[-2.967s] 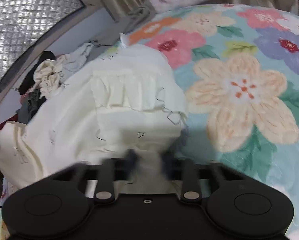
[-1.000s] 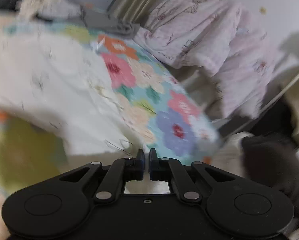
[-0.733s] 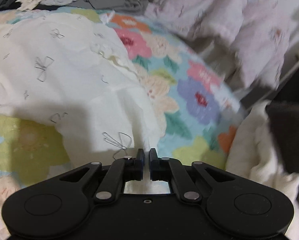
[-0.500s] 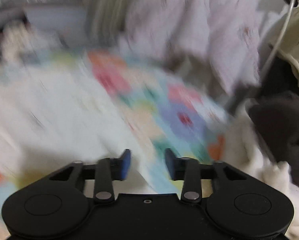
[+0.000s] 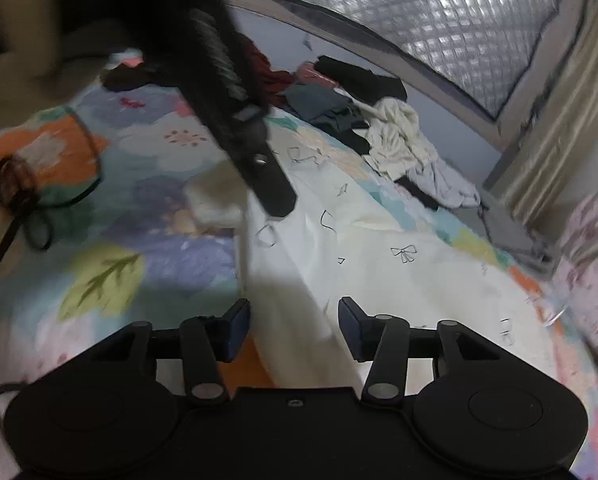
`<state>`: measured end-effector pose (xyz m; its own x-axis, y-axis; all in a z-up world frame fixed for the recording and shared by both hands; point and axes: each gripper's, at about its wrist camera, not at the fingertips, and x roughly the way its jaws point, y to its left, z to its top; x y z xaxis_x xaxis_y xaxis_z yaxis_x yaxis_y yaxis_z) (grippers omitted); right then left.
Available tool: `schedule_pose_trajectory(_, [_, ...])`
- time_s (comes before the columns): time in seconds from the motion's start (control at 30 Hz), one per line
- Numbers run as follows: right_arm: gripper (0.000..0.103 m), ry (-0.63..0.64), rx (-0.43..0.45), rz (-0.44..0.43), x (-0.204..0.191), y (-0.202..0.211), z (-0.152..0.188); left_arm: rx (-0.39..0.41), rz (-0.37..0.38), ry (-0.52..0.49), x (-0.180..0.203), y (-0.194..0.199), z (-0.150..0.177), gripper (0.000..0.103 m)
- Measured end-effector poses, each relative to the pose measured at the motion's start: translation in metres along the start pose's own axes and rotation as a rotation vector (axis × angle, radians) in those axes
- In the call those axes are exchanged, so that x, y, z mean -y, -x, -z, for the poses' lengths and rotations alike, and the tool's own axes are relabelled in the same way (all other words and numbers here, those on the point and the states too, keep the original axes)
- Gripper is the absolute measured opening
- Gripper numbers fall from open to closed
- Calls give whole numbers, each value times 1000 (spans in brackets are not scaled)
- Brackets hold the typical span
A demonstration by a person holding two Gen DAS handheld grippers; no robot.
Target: Fold clothes
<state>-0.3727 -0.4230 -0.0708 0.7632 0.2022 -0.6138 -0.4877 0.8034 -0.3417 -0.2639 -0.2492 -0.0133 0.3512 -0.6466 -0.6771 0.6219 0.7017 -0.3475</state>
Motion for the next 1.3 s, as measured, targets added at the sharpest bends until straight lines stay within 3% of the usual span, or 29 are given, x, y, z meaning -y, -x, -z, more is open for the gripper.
schedule_pose_trajectory(0.1, [47, -126, 13, -87, 13, -8, -1, -15, 2, 17, 0, -1, 0, 3])
schedule_pose_trajectory(0.17, [4, -240, 15, -137, 24, -8, 5, -18, 3, 25, 0, 2, -1, 3])
schedule_pose_trajectory(0.27, [4, -411, 18, -213, 41, -9, 14, -29, -1, -6, 0, 11, -8, 7])
schedule_pose_trajectory(0.37, [4, -582, 22, -289, 57, -9, 22, 23, -69, -38, -7, 29, -24, 10])
schedule_pose_trajectory(0.53, [4, -868, 27, -415, 84, -10, 36, 4, -97, 90, -41, 32, -24, 24])
schedule_pose_trajectory(0.6, [5, -952, 23, -462, 89, -16, 42, -4, -114, 153, -55, 24, -18, 24])
schedule_pose_trajectory(0.67, [5, -995, 11, -486, 91, -25, 46, 37, -136, 224, -68, 20, -12, 24])
schedule_pose_trajectory(0.8, [5, -984, 10, -514, 86, -31, 44, 37, -83, 316, -87, 9, -6, 26])
schedule_pose_trajectory(0.93, [5, -979, 36, -632, 82, -31, 36, 46, -33, 387, -94, -2, 1, 48])
schedule_pose_trajectory(1.03, [6, -913, 21, -637, 74, -26, 28, 27, -17, 450, -94, -15, 7, 49])
schedule_pose_trajectory(1.17, [6, -925, 13, -658, 74, -27, 30, -39, 1, 435, -84, -35, 14, 54])
schedule_pose_trajectory(1.2, [6, -927, 13, -659, 74, -26, 30, -58, 7, 427, -81, -40, 15, 53])
schedule_pose_trajectory(1.23, [6, -931, 13, -660, 75, -26, 30, -56, 32, 437, -81, -42, 17, 43])
schedule_pose_trajectory(1.27, [6, -937, 19, -665, 76, -25, 30, -49, 62, 450, -80, -43, 19, 14])
schedule_pose_trajectory(1.3, [6, -940, 21, -667, 76, -25, 31, -42, 92, 464, -80, -44, 21, 3])
